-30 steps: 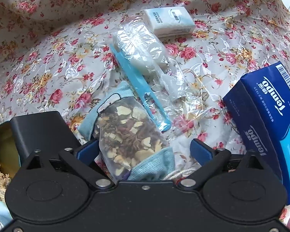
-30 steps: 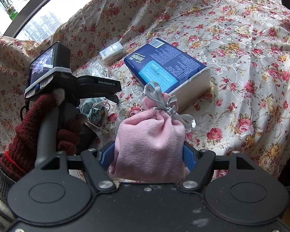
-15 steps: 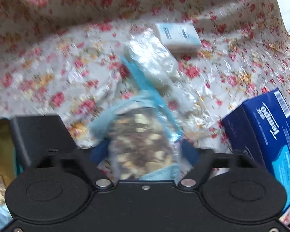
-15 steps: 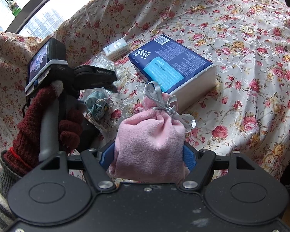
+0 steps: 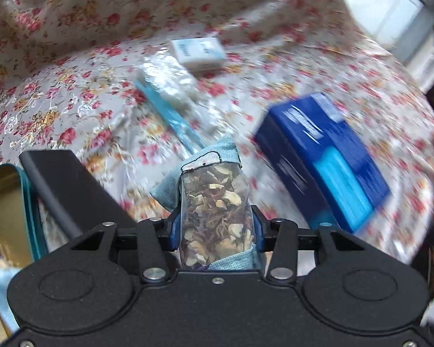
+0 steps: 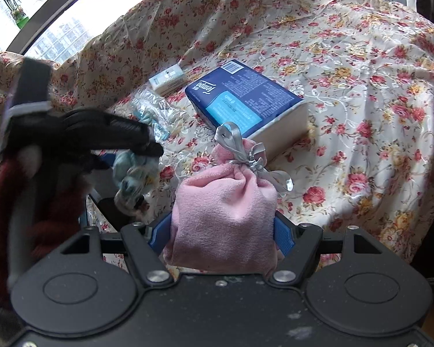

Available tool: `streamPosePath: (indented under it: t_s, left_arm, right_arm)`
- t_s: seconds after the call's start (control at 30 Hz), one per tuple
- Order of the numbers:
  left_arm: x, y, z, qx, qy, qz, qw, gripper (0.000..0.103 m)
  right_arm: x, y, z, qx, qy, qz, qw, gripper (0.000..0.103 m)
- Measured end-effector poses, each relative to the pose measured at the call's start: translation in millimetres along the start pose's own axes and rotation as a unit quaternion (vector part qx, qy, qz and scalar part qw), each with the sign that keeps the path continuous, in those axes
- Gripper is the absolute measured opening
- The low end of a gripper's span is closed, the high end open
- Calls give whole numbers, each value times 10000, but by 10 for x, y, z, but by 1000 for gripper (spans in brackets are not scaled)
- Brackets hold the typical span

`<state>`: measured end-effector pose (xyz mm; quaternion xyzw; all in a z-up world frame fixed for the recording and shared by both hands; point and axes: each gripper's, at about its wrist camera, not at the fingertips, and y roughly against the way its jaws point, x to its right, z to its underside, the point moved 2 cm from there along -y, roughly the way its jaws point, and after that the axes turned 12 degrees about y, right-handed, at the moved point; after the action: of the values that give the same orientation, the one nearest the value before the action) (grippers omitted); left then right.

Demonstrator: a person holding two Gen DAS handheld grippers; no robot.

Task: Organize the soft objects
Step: 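Carry the snack bag with the left tool over the tray while the right tool carries the pouch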

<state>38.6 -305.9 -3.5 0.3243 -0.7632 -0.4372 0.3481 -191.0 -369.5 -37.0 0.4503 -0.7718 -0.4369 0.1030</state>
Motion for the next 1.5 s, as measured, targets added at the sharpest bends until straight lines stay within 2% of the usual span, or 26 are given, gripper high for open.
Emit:
streamPosePath:
  t_s: [0.17, 0.37, 0.53, 0.6, 0.73, 0.8, 0.93, 1.03, 1.17, 1.27, 1.37, 1.4, 1.43, 1.47, 1.5]
  left_arm:
    - [-26, 320, 292, -58, -154, 236, 9996, 45]
    - [-261, 697, 629, 28, -284, 263, 9992, 44]
    - [-574, 979, 836, 166, -73, 254, 9995, 43]
    - [-714, 1015, 884, 207, 65, 237, 9995, 35]
    - [-865, 875, 979, 57, 157, 198, 9997, 34]
    - [-819, 803, 1026, 91, -74, 163, 9998, 41]
    - [-685, 661, 1062, 288, -325, 81, 9990, 73]
    - [-571, 513, 1064, 203, -424, 169, 9987, 73]
    - [-438, 245, 1107, -45, -534, 71, 9985, 74]
    - [-405, 131, 1112, 42, -526, -148, 9985, 79]
    - [-452, 31, 1057, -73, -318, -70, 9994, 82]
    - [-441, 23, 1049, -39, -355, -78, 9993, 82]
    - [-418, 31, 1055, 24, -449, -86, 9990, 74]
    - [-388, 59, 1072, 93, -559, -1, 9984, 56]
    - [-337, 90, 1090, 99, -640, 161, 9978, 48]
  right_arm:
    - [-10, 92, 80, 7, -39, 68, 10000, 71]
    - [-120, 192, 188, -32, 58, 26, 10000, 71]
    - [-294, 213, 248, -140, 240, -199, 9994, 71]
    - [-390, 193, 273, -196, 339, -289, 9988, 71]
    - [-555, 142, 296, -278, 516, -310, 9978, 71]
    - [-598, 174, 299, -236, 537, -316, 9978, 71]
    - [-589, 277, 269, -87, 523, -191, 9984, 71]
    - [-506, 366, 231, 57, 462, -82, 9989, 71]
    - [-400, 430, 203, 158, 374, -58, 9992, 71]
    - [-323, 419, 199, 167, 284, -60, 9994, 71]
    - [-252, 393, 204, 134, 212, -82, 9997, 71]
    - [-240, 377, 206, 121, 197, -87, 9997, 71]
    - [-232, 356, 203, 104, 185, -96, 9997, 71]
    - [-222, 341, 203, 87, 177, -110, 9997, 71]
    - [-218, 324, 202, 72, 168, -120, 9998, 71]
